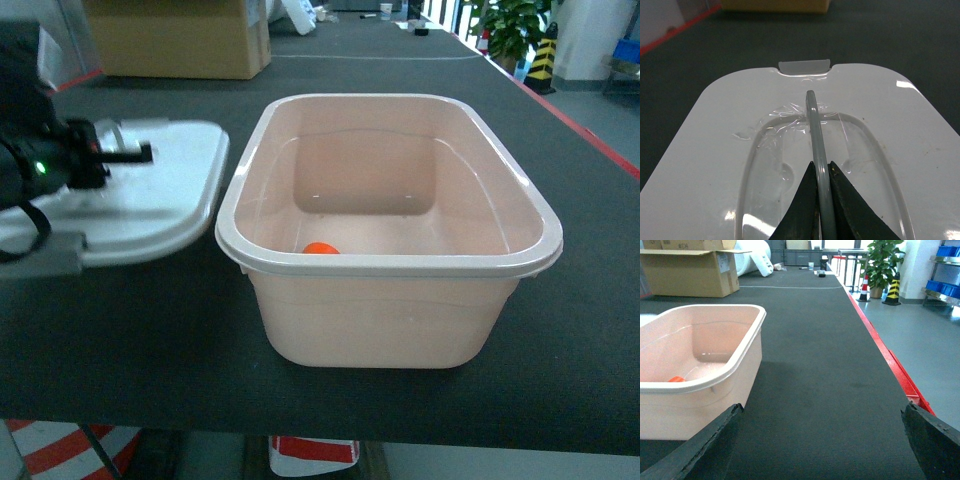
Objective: Pick capacitor and pack into box
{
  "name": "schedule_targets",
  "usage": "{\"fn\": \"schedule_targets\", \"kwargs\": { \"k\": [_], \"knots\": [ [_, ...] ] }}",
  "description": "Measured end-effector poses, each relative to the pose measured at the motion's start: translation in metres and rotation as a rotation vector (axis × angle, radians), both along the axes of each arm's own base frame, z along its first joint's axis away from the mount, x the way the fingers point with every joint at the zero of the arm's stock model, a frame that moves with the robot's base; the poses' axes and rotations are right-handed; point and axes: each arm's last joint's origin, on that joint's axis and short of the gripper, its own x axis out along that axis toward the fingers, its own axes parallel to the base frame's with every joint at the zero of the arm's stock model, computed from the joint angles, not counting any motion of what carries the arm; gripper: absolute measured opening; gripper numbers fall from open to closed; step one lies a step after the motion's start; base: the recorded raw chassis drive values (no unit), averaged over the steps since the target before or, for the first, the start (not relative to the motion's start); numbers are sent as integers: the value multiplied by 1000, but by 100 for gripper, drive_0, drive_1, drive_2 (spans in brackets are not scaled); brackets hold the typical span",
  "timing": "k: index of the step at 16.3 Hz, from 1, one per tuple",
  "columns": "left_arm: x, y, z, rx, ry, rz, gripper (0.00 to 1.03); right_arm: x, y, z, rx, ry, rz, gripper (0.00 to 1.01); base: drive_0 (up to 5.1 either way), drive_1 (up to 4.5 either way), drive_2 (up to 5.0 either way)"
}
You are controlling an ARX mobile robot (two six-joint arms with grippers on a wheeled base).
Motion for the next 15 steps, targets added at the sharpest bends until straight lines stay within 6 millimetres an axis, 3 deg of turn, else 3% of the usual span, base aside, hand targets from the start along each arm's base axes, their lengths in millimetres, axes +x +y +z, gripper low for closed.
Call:
{"fn": "schedule_targets", "kwargs": {
  "k": [2,4,6,11,15],
  "knots": [
    [-14,2,59,-2,-110,7,2,0,0,0,0,0,0,98,0,0,0],
    [-28,-6,92,1,-152,33,2,0,0,0,0,0,0,98,0,0,0],
    [-39,-33,109,-4,-188,18,2,0,0,0,0,0,0,98,0,0,0],
    [-56,-138,110,-21,-193,-133,2,0,0,0,0,0,0,98,0,0,0],
    [-51,-197,96,-40,-164,-171,2,0,0,0,0,0,0,98,0,0,0]
  ]
}}
